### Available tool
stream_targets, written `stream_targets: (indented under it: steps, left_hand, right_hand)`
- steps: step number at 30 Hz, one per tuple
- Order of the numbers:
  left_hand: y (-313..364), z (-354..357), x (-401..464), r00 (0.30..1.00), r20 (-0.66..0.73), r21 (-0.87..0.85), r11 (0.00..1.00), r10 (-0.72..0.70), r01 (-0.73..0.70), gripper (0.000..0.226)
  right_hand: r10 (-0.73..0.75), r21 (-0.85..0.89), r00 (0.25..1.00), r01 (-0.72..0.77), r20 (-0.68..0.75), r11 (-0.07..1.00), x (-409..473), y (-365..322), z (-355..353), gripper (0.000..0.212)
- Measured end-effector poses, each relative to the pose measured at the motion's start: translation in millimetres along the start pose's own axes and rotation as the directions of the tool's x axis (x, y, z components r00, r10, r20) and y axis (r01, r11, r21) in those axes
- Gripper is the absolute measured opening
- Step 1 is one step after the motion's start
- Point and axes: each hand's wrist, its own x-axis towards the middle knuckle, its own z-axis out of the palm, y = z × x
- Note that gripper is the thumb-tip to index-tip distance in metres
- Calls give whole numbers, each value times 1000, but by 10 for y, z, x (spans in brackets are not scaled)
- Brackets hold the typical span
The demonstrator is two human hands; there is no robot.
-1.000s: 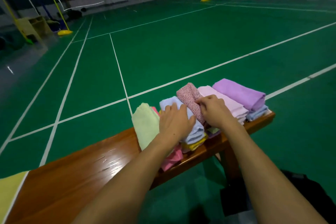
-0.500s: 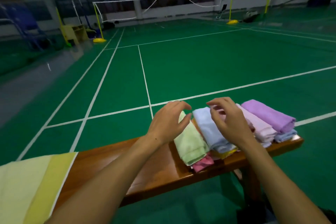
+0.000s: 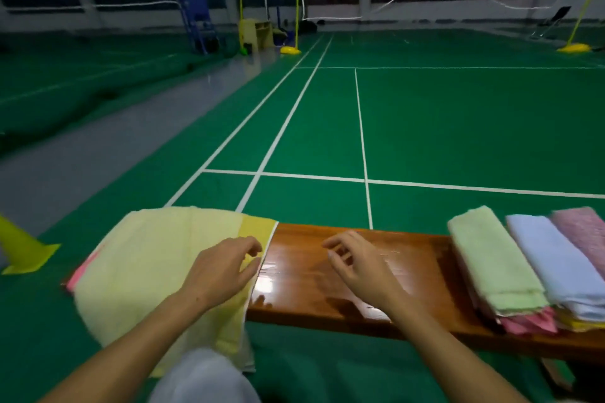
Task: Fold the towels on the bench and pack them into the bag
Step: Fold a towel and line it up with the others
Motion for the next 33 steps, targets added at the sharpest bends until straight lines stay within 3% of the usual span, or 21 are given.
stream_targets:
  steps: [4, 9, 13, 17, 21, 23, 27, 30, 33]
  left_hand:
    - [-741, 4, -299, 981, 7, 51, 980, -194, 193, 28]
    - [-1255, 128, -434, 945, 34, 125, 940, -324, 317, 43]
    - [-1296, 227, -406, 906, -45, 125, 898, -420, 422, 40]
    - [-1260, 292, -329, 865, -64, -21, 868, -497, 497, 23]
    - [-1213, 218, -275, 848, -117, -238, 843, -518, 482, 21]
    - [-1156, 132, -236, 865, -197, -296, 869, -462, 396, 21]
    - [-834, -81, -65, 902, -326, -287, 939, -284, 191, 15]
    - [-451, -137, 91, 936, -275, -324, 938, -218, 123, 14]
    - [-116, 8, 245, 982, -89, -283, 949, -168, 137, 27]
  right_hand:
    - [86, 77, 985, -99, 149, 992, 353, -227, 791, 19]
    - [212, 141, 940, -256, 268, 956, 754, -593, 1505, 24]
    - [481, 280, 798, -586, 363, 761, 1017, -862, 1916, 14]
    - [589, 290, 718, -692, 372, 661, 1177, -1024, 2034, 27]
    - [551, 453, 750, -660, 365, 599, 1243, -1131, 2051, 25]
    - [527, 560, 785, -609, 326, 561, 1283, -1179, 1972, 38]
    - [469, 734, 857, -459, 216, 501, 1229, -1195, 1422, 8]
    - [466, 809, 876, -362, 125, 464, 1084, -1033, 858, 9]
    - [495, 820, 868, -308, 35, 482, 872, -687, 302, 10]
